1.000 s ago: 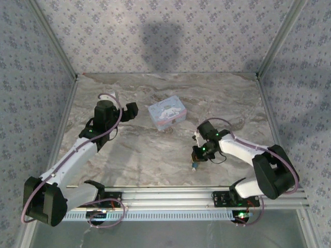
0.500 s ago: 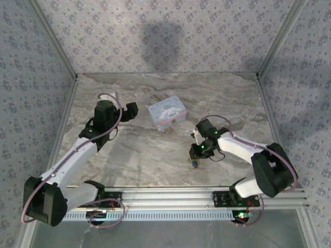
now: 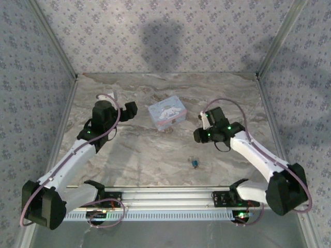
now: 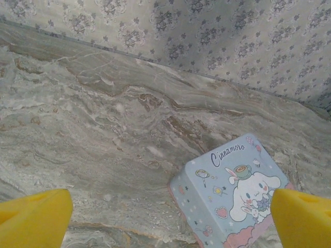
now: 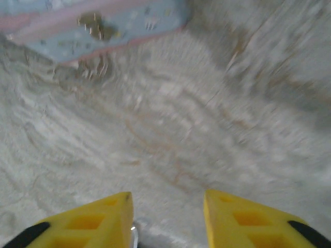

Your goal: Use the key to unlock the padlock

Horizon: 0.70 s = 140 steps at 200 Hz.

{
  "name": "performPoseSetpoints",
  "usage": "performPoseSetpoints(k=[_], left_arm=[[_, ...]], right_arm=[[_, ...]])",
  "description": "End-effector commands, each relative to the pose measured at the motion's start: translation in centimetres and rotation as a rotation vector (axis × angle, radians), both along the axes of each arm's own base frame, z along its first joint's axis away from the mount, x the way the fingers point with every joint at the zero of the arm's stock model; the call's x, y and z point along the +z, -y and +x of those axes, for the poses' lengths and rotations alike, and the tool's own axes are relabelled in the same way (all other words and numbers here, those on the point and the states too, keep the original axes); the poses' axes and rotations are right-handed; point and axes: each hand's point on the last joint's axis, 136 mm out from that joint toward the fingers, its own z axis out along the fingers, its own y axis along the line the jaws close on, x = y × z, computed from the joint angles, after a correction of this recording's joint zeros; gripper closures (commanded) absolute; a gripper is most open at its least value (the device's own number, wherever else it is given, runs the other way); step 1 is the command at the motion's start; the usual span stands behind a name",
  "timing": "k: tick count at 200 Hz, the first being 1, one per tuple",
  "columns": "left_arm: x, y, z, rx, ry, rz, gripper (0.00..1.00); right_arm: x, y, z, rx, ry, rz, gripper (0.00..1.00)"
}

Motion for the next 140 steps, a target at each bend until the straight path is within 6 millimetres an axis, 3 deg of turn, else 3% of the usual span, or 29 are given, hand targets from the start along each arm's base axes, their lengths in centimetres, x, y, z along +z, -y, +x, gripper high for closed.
performPoseSetpoints(k=[1,42,65,83,97,119,140], left_arm=[[2.9,0.0,0.3,-0.026,0.094,0.020,0.02],[6.0,-0.9,1.2,0.003,0.259,0.060,0.02],[7.0,-2.7,2.0,0.075,0.316,0.068,0.02],[7.0,-4.0,2.7,0.119,0.341,0.050,0.02],[6.7,-4.6,3.2,0.137,0.356,0.063,0.02],[5.7,-3.8,3.5,0.061,0.387,0.132,0.02],[3.6,-4.2,3.6,0.067,0.348,0.179,0.02]], right_arm=[[4.3,2.8,2.5,-0.083,0.210,-0.053,0.52],[10.3,5.1,4.4,-0.154,0.535,0.066,0.29],[11.1,7.0,4.9,-0.203,0.628,0.078,0.11],[10.5,8.6,5.4,-0.248,0.646,0.057,0.00],[9.7,9.8,5.8,-0.280,0.659,0.047,0.00],[7.7,11.9,6.5,-0.349,0.676,0.021,0.00],[5.2,13.6,7.1,-0.407,0.680,-0.004,0.00]])
